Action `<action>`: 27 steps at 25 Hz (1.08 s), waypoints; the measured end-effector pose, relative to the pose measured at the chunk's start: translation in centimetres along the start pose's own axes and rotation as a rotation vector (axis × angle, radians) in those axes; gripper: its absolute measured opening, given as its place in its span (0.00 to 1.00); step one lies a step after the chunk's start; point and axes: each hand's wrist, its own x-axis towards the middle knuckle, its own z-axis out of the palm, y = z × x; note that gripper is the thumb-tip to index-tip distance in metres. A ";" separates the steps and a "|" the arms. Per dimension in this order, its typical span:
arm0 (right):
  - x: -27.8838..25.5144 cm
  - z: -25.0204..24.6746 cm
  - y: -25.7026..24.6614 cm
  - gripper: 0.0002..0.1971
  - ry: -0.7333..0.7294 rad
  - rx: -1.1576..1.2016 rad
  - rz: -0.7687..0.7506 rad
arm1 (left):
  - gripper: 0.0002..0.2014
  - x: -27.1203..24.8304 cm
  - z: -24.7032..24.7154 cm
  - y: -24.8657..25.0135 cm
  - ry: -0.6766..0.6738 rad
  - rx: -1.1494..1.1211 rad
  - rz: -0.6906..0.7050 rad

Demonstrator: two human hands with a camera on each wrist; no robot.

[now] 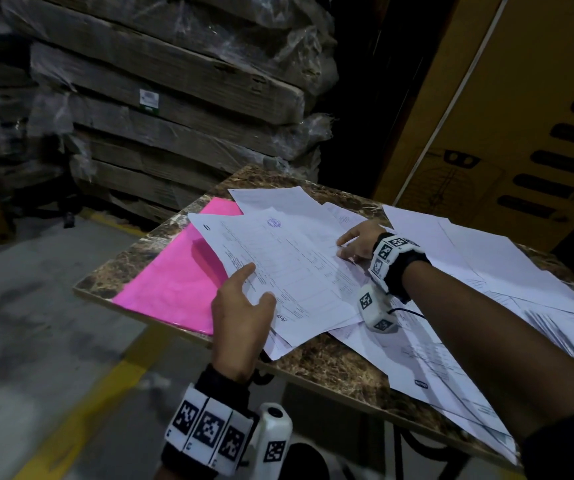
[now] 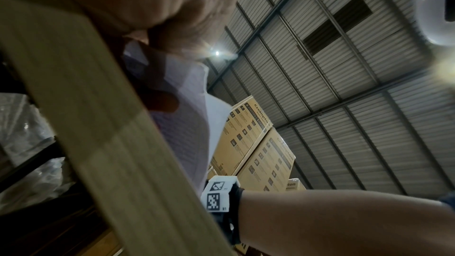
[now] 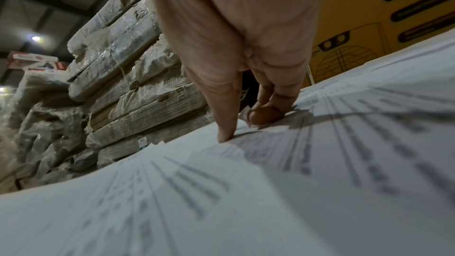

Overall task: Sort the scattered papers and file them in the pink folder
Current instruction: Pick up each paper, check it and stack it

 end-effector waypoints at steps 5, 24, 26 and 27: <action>-0.2 -0.3 1.2 0.10 0.158 0.128 0.027 | 0.28 0.0 -0.1 -0.4 -0.006 0.005 0.000; -7.4 -5.3 6.9 0.18 0.341 -0.035 -0.075 | 0.25 0.0 -0.8 -0.2 -0.182 -0.044 0.066; -9.0 -5.9 8.0 0.15 0.381 -0.032 -0.032 | 0.26 -0.3 -1.2 0.0 -0.244 -0.059 0.071; -9.8 -6.2 8.6 0.14 0.437 -0.037 -0.025 | 0.26 -0.4 -1.4 0.0 -0.268 -0.061 0.075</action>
